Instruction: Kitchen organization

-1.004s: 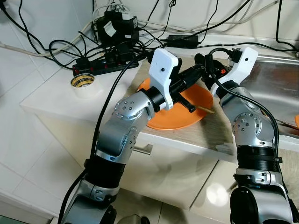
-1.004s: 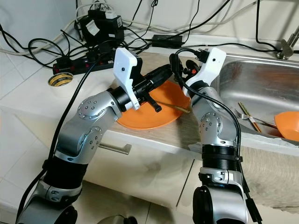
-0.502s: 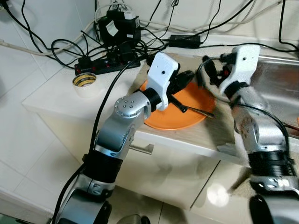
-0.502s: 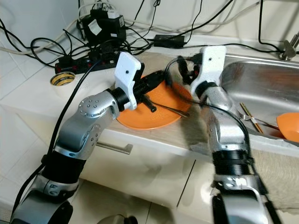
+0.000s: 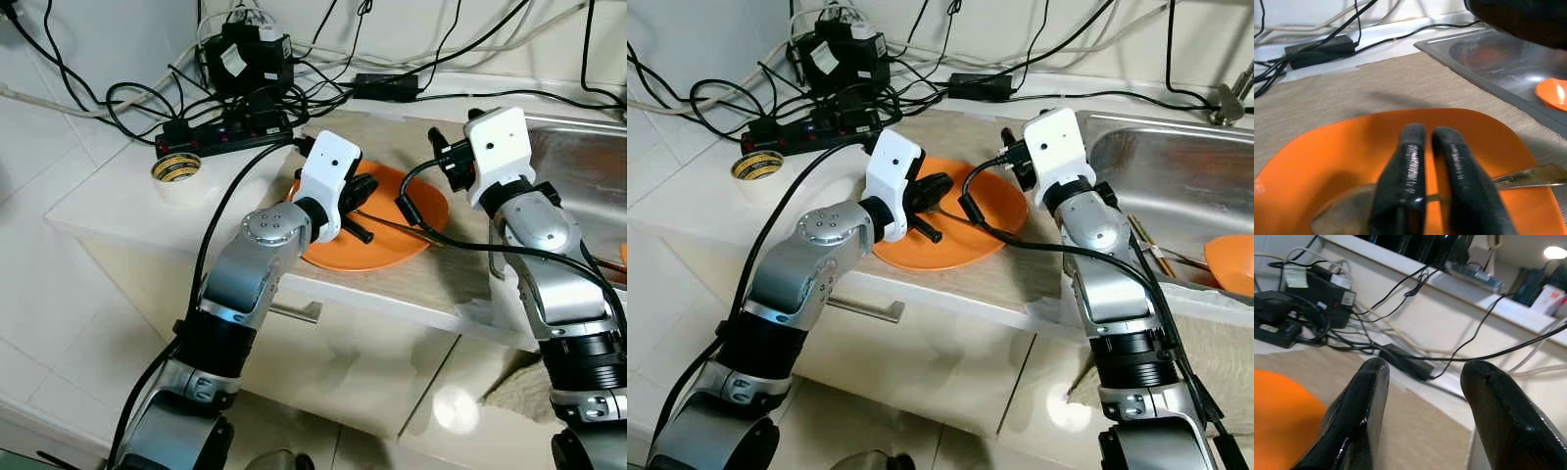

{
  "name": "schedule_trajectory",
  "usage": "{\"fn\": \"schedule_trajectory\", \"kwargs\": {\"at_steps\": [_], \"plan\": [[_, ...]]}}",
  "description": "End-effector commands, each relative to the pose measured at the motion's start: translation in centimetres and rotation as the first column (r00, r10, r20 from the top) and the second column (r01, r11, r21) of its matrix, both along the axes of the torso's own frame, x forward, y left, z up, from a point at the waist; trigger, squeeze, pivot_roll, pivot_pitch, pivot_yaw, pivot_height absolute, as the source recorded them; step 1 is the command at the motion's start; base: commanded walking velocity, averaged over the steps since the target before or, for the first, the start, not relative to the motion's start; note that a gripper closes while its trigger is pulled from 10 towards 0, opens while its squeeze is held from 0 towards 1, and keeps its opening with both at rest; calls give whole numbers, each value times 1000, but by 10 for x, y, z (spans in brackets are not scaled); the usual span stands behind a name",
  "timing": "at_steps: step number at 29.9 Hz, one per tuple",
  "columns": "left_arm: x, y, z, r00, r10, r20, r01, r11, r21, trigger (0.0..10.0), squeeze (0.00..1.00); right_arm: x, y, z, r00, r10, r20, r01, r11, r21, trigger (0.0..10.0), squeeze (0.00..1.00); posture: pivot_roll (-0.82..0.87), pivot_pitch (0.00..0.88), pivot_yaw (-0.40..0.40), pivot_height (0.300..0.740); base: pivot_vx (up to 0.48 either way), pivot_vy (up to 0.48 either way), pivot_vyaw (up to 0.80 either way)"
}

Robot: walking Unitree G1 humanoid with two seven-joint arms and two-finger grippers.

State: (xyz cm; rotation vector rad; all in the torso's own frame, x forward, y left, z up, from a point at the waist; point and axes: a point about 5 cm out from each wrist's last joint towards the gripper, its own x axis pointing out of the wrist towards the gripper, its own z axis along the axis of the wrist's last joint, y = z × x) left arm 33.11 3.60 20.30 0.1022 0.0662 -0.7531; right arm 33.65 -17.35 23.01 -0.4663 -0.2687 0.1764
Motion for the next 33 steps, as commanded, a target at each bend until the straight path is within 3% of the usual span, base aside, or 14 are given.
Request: {"fn": "schedule_trajectory", "kwargs": {"at_steps": [1, 15, 25, 26, 28, 29, 30, 31, 33], "plan": [[0, -1, 2, 1000, -13, 11, 13, 1000, 17, 10000, 1000, 1, -3, 14, 998, -22, 65, 22, 1000, -6, 10000, 0, -44, 0, 86, 740, 0, 0, 0], [-2, -2, -6, 999, -47, -8, 48, 997, 63, 10000, 1000, 2, -10, 11, 996, -62, 69, 61, 998, 17, 10000, 0, -51, 0, 85, 740, 0, 0, 0], [-8, -4, -13, 987, -162, -21, 164, 979, 118, 10000, 1000, 1, -14, 5, 994, -89, 56, 88, 996, 27, 10000, 0, -54, 0, 91, 740, 0, 0, 0], [-8, -3, -15, 986, -153, -62, 159, 982, 107, 10000, 1000, 1, -14, 5, 995, -89, 55, 88, 996, 27, 10000, 0, -53, 0, 91, 740, 0, 0, 0], [-5, 2, -24, 965, -68, -252, 96, 990, 101, 10000, 1000, 1, -12, 4, 995, -87, 52, 86, 996, 27, 10000, 0, -50, 0, 93, 740, 0, 0, 0], [-5, 2, -24, 965, -68, -252, 96, 990, 101, 10000, 1000, 1, -12, 4, 995, -87, 52, 86, 996, 27, 10000, 0, -50, 0, 93, 740, 0, 0, 0], [-2, 4, -27, 948, -14, -317, 43, 996, 84, 10000, 1000, 1, -11, 4, 995, -85, 51, 84, 996, 29, 10000, 0, -49, 0, 95, 740, 0, 0, 0], [2, 6, -29, 925, 46, -376, -28, 998, 53, 10000, 0, 2, -10, 3, 995, -82, 50, 80, 996, 29, 10000, 0, -49, 0, 97, 740, 0, 0, 0], [4, 8, -31, 904, 82, -419, -74, 997, 35, 10000, 0, 2, -9, 3, 996, -80, 49, 78, 997, 30, 10000, 0, -49, 0, 97, 740, 0, 0, 0]]}}
